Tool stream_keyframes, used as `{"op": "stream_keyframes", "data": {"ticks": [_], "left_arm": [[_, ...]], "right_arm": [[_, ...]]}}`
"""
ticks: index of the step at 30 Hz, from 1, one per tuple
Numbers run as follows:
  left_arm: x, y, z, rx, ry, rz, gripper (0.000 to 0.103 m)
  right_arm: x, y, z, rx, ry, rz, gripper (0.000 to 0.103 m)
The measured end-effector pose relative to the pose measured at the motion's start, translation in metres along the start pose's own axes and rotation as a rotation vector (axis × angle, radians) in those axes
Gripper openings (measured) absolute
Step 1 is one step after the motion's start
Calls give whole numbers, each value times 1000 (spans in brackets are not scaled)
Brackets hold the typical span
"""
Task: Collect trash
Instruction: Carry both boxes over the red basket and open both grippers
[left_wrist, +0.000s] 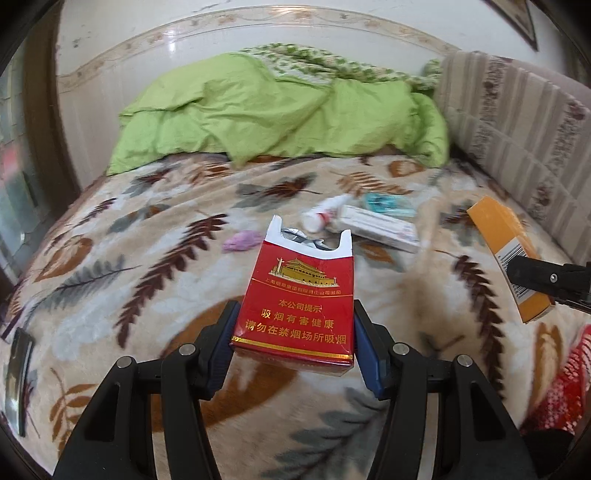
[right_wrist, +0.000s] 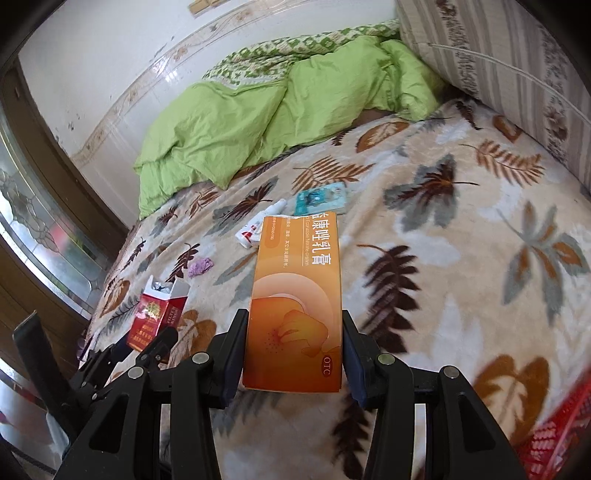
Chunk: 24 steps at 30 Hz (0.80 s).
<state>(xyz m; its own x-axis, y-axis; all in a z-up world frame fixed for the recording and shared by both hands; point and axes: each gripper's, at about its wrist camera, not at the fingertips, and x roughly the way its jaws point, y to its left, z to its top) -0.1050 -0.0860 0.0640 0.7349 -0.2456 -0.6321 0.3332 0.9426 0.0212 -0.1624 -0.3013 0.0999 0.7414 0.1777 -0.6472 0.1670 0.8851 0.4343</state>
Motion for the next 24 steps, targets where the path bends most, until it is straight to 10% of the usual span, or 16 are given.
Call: {"op": "stream_keyframes", "data": {"ticks": [24], "left_arm": [[-104,-273,-14,381,172,-743,57]], "right_arm": [[-236,-212,-103,319,-193,-366,50]]}}
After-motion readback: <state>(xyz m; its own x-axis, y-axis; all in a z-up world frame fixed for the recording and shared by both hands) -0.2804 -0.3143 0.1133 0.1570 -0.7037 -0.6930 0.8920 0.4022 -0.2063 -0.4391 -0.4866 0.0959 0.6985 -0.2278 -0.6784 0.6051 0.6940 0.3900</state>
